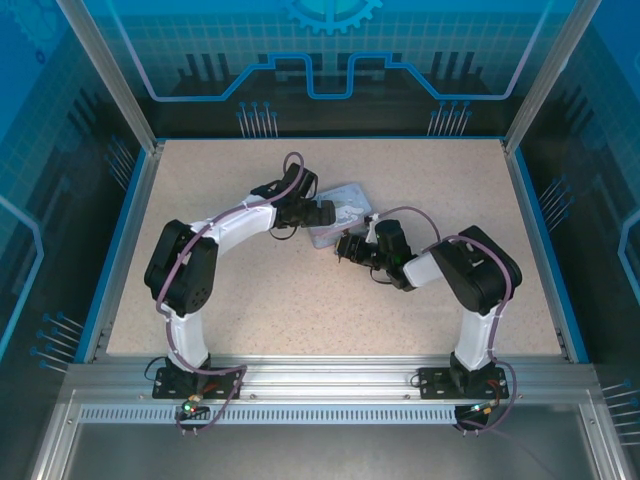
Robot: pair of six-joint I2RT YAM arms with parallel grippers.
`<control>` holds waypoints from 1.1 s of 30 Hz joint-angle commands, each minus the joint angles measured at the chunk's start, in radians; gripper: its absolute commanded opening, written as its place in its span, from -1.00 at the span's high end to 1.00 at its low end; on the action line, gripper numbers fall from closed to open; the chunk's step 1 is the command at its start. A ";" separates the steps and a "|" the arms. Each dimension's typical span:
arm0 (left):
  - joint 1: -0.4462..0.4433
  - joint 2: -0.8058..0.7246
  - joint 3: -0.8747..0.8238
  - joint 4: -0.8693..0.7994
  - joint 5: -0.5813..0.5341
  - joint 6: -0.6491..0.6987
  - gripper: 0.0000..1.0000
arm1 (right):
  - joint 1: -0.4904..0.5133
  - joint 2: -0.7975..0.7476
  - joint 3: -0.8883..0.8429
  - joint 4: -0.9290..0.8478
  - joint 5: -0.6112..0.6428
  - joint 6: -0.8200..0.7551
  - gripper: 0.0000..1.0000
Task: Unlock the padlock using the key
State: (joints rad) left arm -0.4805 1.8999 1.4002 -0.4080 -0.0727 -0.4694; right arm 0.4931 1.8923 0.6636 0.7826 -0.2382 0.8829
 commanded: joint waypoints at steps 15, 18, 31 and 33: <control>0.017 0.032 0.019 0.011 0.028 -0.024 -0.98 | 0.037 0.086 0.008 -0.020 0.037 -0.003 0.41; 0.019 0.034 0.017 0.019 0.040 -0.035 -0.98 | 0.050 0.089 0.003 -0.026 0.066 -0.002 0.31; 0.018 0.032 -0.059 0.096 0.102 -0.089 -0.98 | 0.131 0.096 0.053 -0.097 0.155 -0.021 0.40; 0.019 0.033 -0.063 0.098 0.104 -0.091 -0.98 | 0.132 0.107 0.065 -0.103 0.154 -0.015 0.42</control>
State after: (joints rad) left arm -0.4728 1.9182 1.3548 -0.3305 0.0021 -0.5438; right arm 0.6022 1.9461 0.7208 0.8078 -0.0776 0.8692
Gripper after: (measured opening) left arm 0.989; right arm 0.293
